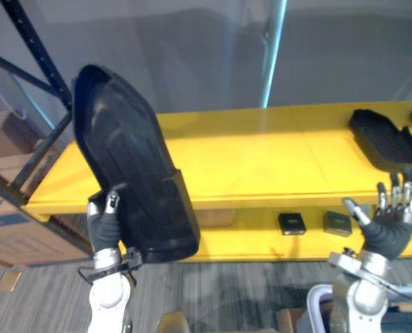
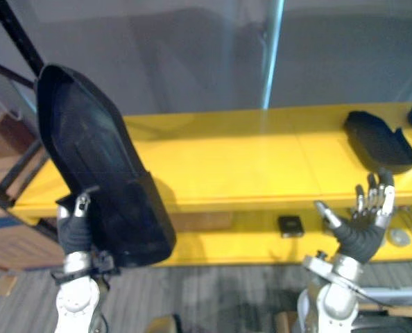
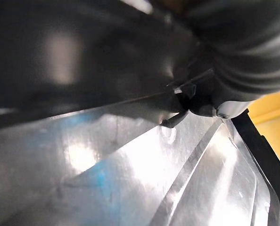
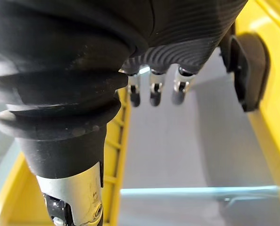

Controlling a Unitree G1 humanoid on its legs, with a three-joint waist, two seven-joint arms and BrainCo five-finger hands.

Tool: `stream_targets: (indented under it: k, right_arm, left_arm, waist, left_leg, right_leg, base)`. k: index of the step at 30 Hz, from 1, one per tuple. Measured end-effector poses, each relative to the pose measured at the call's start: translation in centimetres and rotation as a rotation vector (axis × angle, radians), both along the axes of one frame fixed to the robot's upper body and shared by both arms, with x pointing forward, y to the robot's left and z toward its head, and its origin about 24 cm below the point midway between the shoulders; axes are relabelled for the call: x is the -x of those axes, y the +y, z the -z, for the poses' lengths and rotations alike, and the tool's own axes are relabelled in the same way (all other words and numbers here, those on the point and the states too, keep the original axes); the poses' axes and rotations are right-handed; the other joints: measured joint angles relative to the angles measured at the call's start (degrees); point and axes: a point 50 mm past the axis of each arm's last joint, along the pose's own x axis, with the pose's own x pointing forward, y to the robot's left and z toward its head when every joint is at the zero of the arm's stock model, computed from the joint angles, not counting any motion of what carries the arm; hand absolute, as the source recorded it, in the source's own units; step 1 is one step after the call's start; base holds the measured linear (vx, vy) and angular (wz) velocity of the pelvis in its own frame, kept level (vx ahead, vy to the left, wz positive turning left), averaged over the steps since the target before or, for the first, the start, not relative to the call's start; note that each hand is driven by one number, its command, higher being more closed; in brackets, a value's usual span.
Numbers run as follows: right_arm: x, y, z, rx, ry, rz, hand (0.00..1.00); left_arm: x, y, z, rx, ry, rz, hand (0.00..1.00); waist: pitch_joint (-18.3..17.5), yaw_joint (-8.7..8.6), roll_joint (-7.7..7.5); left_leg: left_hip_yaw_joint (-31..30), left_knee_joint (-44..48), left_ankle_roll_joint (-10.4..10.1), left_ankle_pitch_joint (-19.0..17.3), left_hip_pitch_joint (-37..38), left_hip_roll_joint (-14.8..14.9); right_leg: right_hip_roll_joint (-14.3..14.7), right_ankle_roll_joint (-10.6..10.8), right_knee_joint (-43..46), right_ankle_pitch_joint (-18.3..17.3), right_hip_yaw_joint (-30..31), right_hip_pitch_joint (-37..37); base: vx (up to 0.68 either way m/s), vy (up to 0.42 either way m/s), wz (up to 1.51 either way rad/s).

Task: Walk over and take plastic housings, then place them on the shelf

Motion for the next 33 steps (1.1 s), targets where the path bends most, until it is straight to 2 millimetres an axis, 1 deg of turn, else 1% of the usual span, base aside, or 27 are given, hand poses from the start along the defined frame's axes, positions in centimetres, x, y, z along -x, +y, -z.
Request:
stream_targets:
  k: [1, 2, 3, 4, 6, 8, 9, 11, 13, 16, 22, 26, 28, 30, 33]
  right_arm:
    - [-0.2, 0.0, -0.2, -0.003, -0.011, 0.002, 0.0]
    - [-0.4, 0.1, -0.5, -0.012, -0.031, 0.009, 0.0]
    - [-0.7, 0.2, -0.8, -0.02, -0.052, 0.011, 0.0]
    - [-0.9, 0.2, -1.0, -0.027, -0.063, 0.014, 0.0]
    - [-1.3, 0.2, -1.2, -0.068, -0.092, 0.032, 0.0]
    - [-1.4, 0.1, -1.0, -0.09, -0.084, 0.044, 0.0]
    - [-1.4, 0.1, -0.7, -0.095, -0.067, 0.051, 0.0]
    - [-1.5, -0.1, 0.0, -0.108, -0.028, 0.061, 0.0]
    - [-1.2, -0.3, 0.6, -0.115, 0.01, 0.081, 0.0]
    - [-1.0, -0.4, 0.7, -0.09, 0.025, 0.092, 0.0]
    - [-0.7, -0.3, 1.0, -0.089, 0.043, 0.083, 0.0]
    - [-0.7, -0.2, 1.1, -0.108, 0.041, 0.07, 0.0]
    - [-0.5, -0.2, 1.3, -0.109, 0.051, 0.071, 0.0]
    - [-0.5, -0.2, 1.3, -0.106, 0.054, 0.065, 0.0]
    - [-0.5, -0.1, 1.4, -0.108, 0.056, 0.057, 0.0]
  left_arm:
    - [-0.1, 0.0, -0.1, -0.005, -0.006, 0.002, 1.0]
    - [-0.3, 0.0, -0.4, -0.018, -0.017, 0.005, 1.0]
    - [-0.5, 0.1, -0.7, -0.032, -0.028, 0.006, 1.0]
    - [-0.5, 0.2, -0.8, -0.036, -0.031, 0.002, 1.0]
    - [-0.4, 0.5, -0.8, -0.036, -0.037, -0.036, 1.0]
    - [-0.4, 0.5, -0.9, -0.03, -0.042, -0.041, 1.0]
    - [-0.5, 0.4, -0.9, -0.045, -0.044, -0.039, 1.0]
    - [-0.5, 0.2, -1.0, -0.061, -0.044, -0.029, 1.0]
    - [-0.7, -0.1, -1.1, -0.056, -0.053, -0.016, 1.0]
    - [-0.8, -0.2, -1.2, -0.047, -0.058, -0.016, 1.0]
    - [-0.8, -0.2, -1.3, -0.038, -0.06, -0.018, 1.0]
    - [-0.9, -0.4, -1.4, -0.047, -0.053, 0.006, 1.0]
    - [-0.8, -0.5, -1.4, -0.051, -0.051, 0.011, 1.0]
    - [-0.8, -0.5, -1.6, -0.054, -0.056, 0.017, 1.0]
    - [-0.8, -0.5, -1.7, -0.058, -0.059, 0.027, 1.0]
  waist:
    - [0.2, -0.29, -0.42]
    - [0.3, -0.83, -0.71]
    - [0.3, -0.85, -0.71]
    - [0.3, -0.71, -0.75]
    - [0.2, 0.14, -0.52]
    - [-0.5, 0.16, 0.08]
    - [-0.8, -0.45, 0.51]
    - [-1.0, -1.43, 0.88]
    - [-1.1, -1.45, 1.1]
    - [-1.2, -1.26, 1.16]
    - [-1.3, -1.2, 0.93]
    - [-1.4, -1.31, 0.97]
    - [-1.8, -1.34, 0.99]
    - [-2.2, -1.31, 0.72]
    - [-2.4, -1.21, 0.53]
  left_leg:
    - [0.2, 0.1, 0.3, -0.2, -0.4, -0.3]
    - [0.5, -0.2, 0.5, -0.4, -0.8, -0.7]
    - [1.6, -1.4, 0.6, -0.3, -0.3, -0.7]
    - [2.3, -2.4, 0.8, -0.2, 0.4, -0.8]
    - [6.5, -6.2, 1.3, 0.5, 4.7, -1.0]
    - [8.5, -8.1, 1.4, 0.8, 6.1, -1.1]
    - [9.0, -8.4, 1.4, 0.9, 6.0, -1.2]
    - [9.3, -9.5, 1.4, 1.6, 6.0, -1.4]
    - [9.3, -11.1, 1.2, 2.6, 6.2, -1.4]
    - [9.2, -13.1, 1.0, 3.7, 7.5, -1.4]
    - [9.6, -14.8, 0.8, 4.4, 8.1, -1.8]
    - [10.1, -16.9, 0.5, 6.6, 8.7, -1.9]
    - [9.8, -18.6, 0.2, 7.9, 9.4, -1.9]
    - [9.7, -20.6, 0.1, 9.5, 10.2, -2.0]
    - [9.6, -22.3, 0.1, 10.6, 11.1, -2.3]
  right_leg:
    - [-0.5, 0.7, -0.9, 0.8, -0.1, -0.1]
    - [-1.0, 1.1, -2.2, 2.7, -0.4, -0.3]
    - [-1.3, 1.9, -2.5, 4.5, -1.7, -1.1]
    - [-1.6, 1.8, -2.5, 5.3, -3.0, -1.4]
    - [-3.0, 2.1, -3.7, 8.1, -9.8, -1.3]
    - [-3.3, 1.7, -5.9, 9.8, -12.9, -0.9]
    - [-3.2, 1.8, -7.5, 10.7, -12.8, -0.7]
    - [-3.1, 1.8, -9.2, 11.8, -13.0, -0.6]
    - [-2.8, 1.7, -10.7, 12.8, -14.3, -0.4]
    - [-2.5, 1.5, -12.0, 13.9, -14.4, 0.7]
    - [-2.7, 1.5, -13.6, 14.0, -15.3, 1.2]
    - [-2.6, 1.0, -14.7, 13.6, -16.5, 1.1]
    - [-2.5, 0.3, -14.7, 13.2, -17.0, 1.1]
    - [-2.2, 0.2, -14.5, 13.1, -17.3, 1.1]
    - [-1.7, 0.5, -14.4, 13.3, -17.4, 1.2]
  base:
    - [0.13, 0.219, -0.07]
    - [0.08, 0.197, -0.12]
    - [0.06, 0.184, -0.23]
    - [0.06, 0.138, -0.52]
    - [0.07, 0.09, -0.77]
    - [0.06, 0.051, -0.58]
    - [0.04, 0.043, -0.34]
    - [0.0, 0.029, -0.11]
    - [-0.03, -0.002, -0.02]
    - [-0.06, -0.01, 0.01]
    - [-0.08, 0.0, -0.04]
    - [-0.07, -0.034, -0.06]
    - [-0.06, -0.03, 0.06]
    - [-0.03, -0.022, 0.06]
    - [-0.01, -0.005, 0.02]
